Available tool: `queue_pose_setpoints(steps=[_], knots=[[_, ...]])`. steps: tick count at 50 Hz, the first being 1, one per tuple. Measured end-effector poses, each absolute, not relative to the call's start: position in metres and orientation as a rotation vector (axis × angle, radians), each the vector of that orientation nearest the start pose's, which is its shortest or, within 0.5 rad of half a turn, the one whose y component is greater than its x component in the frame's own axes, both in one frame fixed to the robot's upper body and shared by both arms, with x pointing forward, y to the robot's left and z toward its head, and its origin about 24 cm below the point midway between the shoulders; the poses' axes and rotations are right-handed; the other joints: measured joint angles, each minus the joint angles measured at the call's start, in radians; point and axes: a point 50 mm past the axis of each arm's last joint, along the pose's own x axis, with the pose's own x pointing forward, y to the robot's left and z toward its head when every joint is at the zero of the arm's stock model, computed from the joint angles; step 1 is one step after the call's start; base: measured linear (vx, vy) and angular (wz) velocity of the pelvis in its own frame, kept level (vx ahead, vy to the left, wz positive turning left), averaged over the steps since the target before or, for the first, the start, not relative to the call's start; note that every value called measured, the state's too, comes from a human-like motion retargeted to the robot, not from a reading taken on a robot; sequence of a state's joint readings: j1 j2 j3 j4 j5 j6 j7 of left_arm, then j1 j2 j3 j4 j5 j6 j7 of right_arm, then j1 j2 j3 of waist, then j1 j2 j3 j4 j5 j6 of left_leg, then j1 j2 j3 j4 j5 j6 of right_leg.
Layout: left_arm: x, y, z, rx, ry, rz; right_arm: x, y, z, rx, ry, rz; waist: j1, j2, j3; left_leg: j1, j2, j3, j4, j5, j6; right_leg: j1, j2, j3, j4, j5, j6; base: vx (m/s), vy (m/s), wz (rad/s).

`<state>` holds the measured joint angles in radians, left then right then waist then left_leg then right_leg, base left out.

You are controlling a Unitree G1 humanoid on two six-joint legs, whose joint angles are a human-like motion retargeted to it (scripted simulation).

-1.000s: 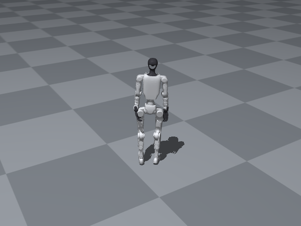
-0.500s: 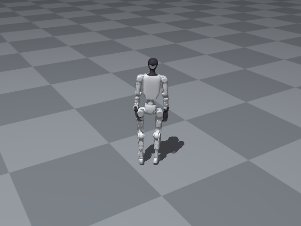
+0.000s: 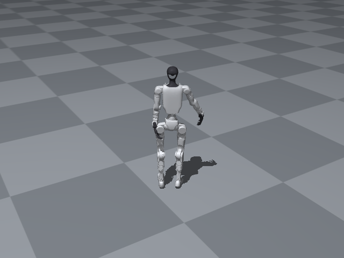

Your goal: In place motions

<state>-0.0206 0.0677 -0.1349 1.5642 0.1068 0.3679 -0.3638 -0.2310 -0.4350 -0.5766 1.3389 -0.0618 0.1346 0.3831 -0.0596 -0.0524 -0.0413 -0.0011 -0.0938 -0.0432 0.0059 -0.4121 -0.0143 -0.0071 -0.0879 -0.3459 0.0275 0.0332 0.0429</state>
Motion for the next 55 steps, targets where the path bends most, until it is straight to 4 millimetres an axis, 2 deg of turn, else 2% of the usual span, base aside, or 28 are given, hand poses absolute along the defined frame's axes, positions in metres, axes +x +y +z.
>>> queue_pose_setpoints(steps=[5,10,13,17,22,28,33,38,39,42,45,48,51,52,55], knots=[[-0.019,0.166,-0.173,-0.085,1.944,-0.326,0.209,-0.358,-0.053,0.254,0.703,-0.418,-0.006,-0.001,-0.004,0.006,0.004,0.008,-0.001,-0.004,0.002,-0.002,0.004,0.006,0.002,0.001,-0.001,0.0,0.0,0.0],[-0.018,0.165,-0.173,-0.087,1.945,-0.33,0.269,-0.375,0.035,0.203,0.332,-0.488,-0.012,0.005,-0.007,0.006,0.007,0.016,-0.001,-0.005,0.001,-0.004,0.006,0.012,0.002,0.002,-0.001,0.0,0.0,0.0],[-0.017,0.165,-0.173,-0.087,1.943,-0.333,0.291,-0.376,0.1,0.119,0.089,-0.475,-0.011,0.008,-0.01,0.003,0.006,0.015,0.0,-0.004,0.0,-0.005,0.004,0.011,0.002,0.002,-0.001,0.0,0.0,0.0],[-0.018,0.164,-0.173,-0.09,1.942,-0.334,0.302,-0.37,0.18,-0.043,-0.173,-0.494,-0.012,0.01,-0.02,-0.003,0.003,0.011,0.0,-0.003,-0.002,-0.008,0.001,0.007,0.002,0.001,-0.002,0.0,0.0,0.0],[-0.019,0.165,-0.173,-0.091,1.947,-0.33,0.298,-0.349,0.262,-0.232,-0.483,-0.605,-0.013,0.01,-0.027,-0.005,0.002,0.011,0.001,-0.005,-0.003,-0.009,0.0,0.007,0.002,-0.001,-0.002,0.0,0.0,0.0],[-0.019,0.164,-0.173,-0.095,1.945,-0.329,0.267,-0.306,0.336,-0.478,-0.923,-0.747,-0.013,0.015,-0.026,-0.001,0.004,0.016,-0.001,-0.007,-0.003,-0.01,0.003,0.01,0.003,-0.001,-0.003,0.0,0.0,0.0],[-0.019,0.164,-0.173,-0.091,1.947,-0.332,0.223,-0.268,0.376,-0.757,-1.326,-0.867,-0.014,0.016,-0.027,-0.004,0.004,0.017,-0.002,-0.006,-0.003,-0.013,0.004,0.011,0.001,-0.002,-0.004,0.0,0.0,0.0],[-0.017,0.164,-0.173,-0.086,1.944,-0.334,0.174,-0.226,0.388,-1.024,-1.833,-1.03,-0.007,0.016,-0.03,-0.009,0.005,0.021,0.001,-0.005,-0.004,-0.015,0.006,0.014,0.001,-0.004,-0.004,0.0,0.0,0.0],[-0.018,0.164,-0.173,-0.084,1.944,-0.334,0.166,-0.219,0.388,1.666,3.053,1.655,-0.008,0.015,-0.03,-0.009,0.005,0.021,0.001,-0.005,-0.004,-0.015,0.006,0.014,0.001,-0.004,-0.004,0.0,0.0,0.0],[-0.017,0.164,-0.173,-0.081,1.941,-0.334,0.149,-0.204,0.384,1.49,2.988,1.491,-0.007,0.013,-0.032,-0.009,0.005,0.018,0.003,-0.005,-0.004,-0.012,0.006,0.011,0.0,-0.005,-0.005,0.0,0.0,0.0],[-0.015,0.163,-0.174,-0.081,1.936,-0.335,0.143,-0.2,0.38,1.399,2.979,1.481,-0.002,0.011,-0.032,-0.008,0.004,0.014,0.004,-0.004,-0.004,-0.008,0.005,0.007,0.0,-0.007,-0.004,0.0,0.0,0.0],[-0.015,0.162,-0.174,-0.084,1.935,-0.333,0.146,-0.209,0.381,1.418,2.996,1.624,-0.001,0.009,-0.035,-0.007,0.002,0.009,0.003,-0.004,-0.003,-0.007,0.005,0.003,0.0,-0.008,-0.004,0.0,0.0,0.0],[-0.016,0.162,-0.174,-0.089,1.938,-0.326,0.157,-0.227,0.383,1.517,2.995,1.884,-0.004,0.006,-0.041,-0.007,0.001,0.003,0.002,-0.005,-0.002,-0.007,0.005,-0.002,-0.001,-0.009,-0.003,0.0,0.0,0.0],[-0.017,0.162,-0.173,-0.092,1.94,-0.323,0.163,-0.234,0.382,-0.945,-1.814,-1.206,-0.005,0.005,-0.043,-0.007,0.001,0.002,0.001,-0.005,-0.001,-0.007,0.005,-0.003,-0.001,-0.01,-0.003,0.0,0.0,0.0],[-0.019,0.163,-0.173,-0.103,1.945,-0.313,0.181,-0.258,0.378,-0.893,-1.579,-1.249,-0.004,0.002,-0.049,-0.007,0.001,0.002,0.0,-0.005,0.0,-0.007,0.006,-0.003,-0.001,-0.01,-0.002,0.0,0.0,0.0]])
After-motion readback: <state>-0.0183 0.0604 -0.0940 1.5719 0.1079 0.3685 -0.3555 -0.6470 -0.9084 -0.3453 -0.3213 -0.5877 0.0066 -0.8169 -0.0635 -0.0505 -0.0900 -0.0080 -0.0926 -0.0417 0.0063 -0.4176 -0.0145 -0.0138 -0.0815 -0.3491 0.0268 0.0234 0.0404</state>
